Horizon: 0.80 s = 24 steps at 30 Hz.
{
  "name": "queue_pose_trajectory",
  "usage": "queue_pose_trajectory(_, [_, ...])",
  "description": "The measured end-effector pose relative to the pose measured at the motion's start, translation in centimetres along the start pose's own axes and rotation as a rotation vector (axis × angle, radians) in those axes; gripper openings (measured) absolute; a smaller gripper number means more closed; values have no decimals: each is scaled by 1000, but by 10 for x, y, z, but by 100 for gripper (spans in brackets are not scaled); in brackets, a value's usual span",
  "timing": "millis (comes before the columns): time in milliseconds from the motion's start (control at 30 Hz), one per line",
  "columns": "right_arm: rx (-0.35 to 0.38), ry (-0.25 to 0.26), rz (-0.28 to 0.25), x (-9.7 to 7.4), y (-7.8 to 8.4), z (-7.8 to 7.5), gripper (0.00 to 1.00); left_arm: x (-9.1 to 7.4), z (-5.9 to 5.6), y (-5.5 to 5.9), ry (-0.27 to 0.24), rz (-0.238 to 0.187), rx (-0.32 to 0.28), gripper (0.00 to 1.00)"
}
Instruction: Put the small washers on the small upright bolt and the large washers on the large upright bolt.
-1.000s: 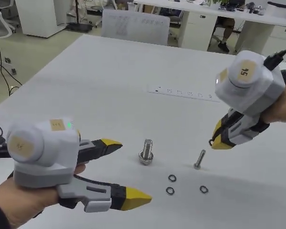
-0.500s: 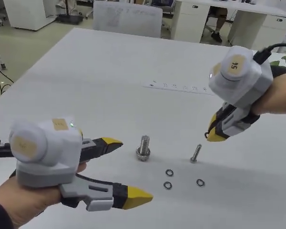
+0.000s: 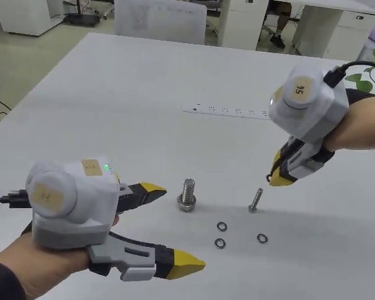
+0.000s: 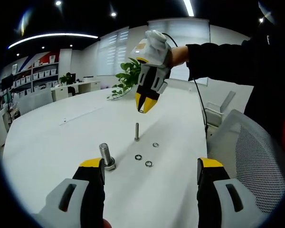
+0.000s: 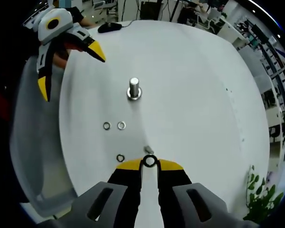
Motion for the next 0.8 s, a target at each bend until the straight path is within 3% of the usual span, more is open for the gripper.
queue_pose_trajectory(333, [-4, -21, 24, 14, 0, -6, 12, 2, 6, 3, 8, 3, 6, 79])
queue_pose_trajectory(800, [-19, -50, 28, 24, 0, -2, 12, 4, 2, 6, 10, 10, 16, 79])
Point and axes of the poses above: the centre of the closed fingertips' face, and the gripper's own axes: x roughly forward along the fingers, z roughly to its left, y roughly out of its underside, the point moved 6 cm from there along -x, roughly backward along the fingers, and after that the axes turned 4 degrees about -y, right-handed, at the moved point
